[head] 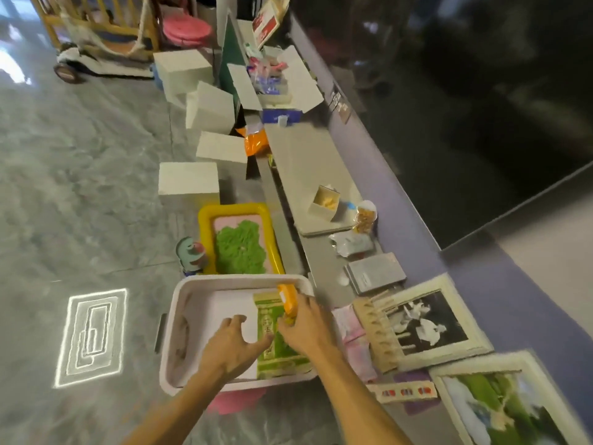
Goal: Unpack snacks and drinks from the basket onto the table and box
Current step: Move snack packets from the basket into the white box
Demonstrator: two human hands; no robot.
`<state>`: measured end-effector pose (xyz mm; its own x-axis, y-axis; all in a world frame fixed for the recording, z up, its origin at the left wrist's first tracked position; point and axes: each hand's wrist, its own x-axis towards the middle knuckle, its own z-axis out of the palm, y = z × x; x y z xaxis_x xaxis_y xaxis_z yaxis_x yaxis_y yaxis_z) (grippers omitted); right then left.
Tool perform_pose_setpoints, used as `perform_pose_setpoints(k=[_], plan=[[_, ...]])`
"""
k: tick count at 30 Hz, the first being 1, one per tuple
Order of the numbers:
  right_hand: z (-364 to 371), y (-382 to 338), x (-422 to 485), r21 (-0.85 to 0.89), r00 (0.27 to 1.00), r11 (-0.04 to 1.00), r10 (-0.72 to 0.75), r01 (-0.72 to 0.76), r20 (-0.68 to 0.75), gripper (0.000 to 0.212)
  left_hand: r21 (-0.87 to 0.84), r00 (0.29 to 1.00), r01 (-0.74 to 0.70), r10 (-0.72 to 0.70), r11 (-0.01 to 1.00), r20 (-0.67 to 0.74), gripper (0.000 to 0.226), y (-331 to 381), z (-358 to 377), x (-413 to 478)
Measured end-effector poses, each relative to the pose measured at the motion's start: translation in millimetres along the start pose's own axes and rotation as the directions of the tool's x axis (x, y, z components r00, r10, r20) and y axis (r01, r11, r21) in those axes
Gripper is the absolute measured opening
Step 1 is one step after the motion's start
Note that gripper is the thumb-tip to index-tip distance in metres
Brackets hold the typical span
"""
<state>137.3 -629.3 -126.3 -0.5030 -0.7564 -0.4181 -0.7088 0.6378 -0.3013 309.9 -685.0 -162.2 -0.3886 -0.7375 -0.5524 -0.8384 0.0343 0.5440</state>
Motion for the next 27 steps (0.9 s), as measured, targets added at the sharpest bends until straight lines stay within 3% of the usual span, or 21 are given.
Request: perform_pose_setpoints(k=[6, 10, 15, 20, 27], plan=[[104.5, 47.0, 117.9, -0.082, 0.998, 0.995, -0.065, 0.063, -0.021, 0.071, -0.172, 0.978, 0.199, -0.184, 0.965, 0.098, 0.108, -30.3, 114.6, 95.0], [151.9, 71.6, 151.5, -0.054, 0.991, 0.998, -0.051, 0.044, -0.128, 0.084, -0.24, 0.964, 0.264, -0.265, 0.934, 0.027, 0.077, -36.9, 160.2, 128.1], [171.8, 82.3, 152.7, 0.01, 0.963, 0.997, -0.073, 0.078, -0.261, 0.073, -0.289, 0.938, 0.327, -0.346, 0.9, -0.017, 0.076, -38.6, 181.4, 142.2], [138.4, 73.9, 133.8, 0.053, 0.964, 0.992, -0.097, 0.114, -0.249, 0.066, -0.446, 0.969, 0.234, -0.244, 0.864, 0.035, 0.063, -45.8, 162.6, 134.9], [48.1, 48.5, 74.9, 0.148, 0.967, 0.983, -0.068, 0.107, -0.247, 0.066, -0.363, 0.997, -0.015, -0.012, 0.932, -0.072, 0.058, -17.8, 53.9, 89.1]])
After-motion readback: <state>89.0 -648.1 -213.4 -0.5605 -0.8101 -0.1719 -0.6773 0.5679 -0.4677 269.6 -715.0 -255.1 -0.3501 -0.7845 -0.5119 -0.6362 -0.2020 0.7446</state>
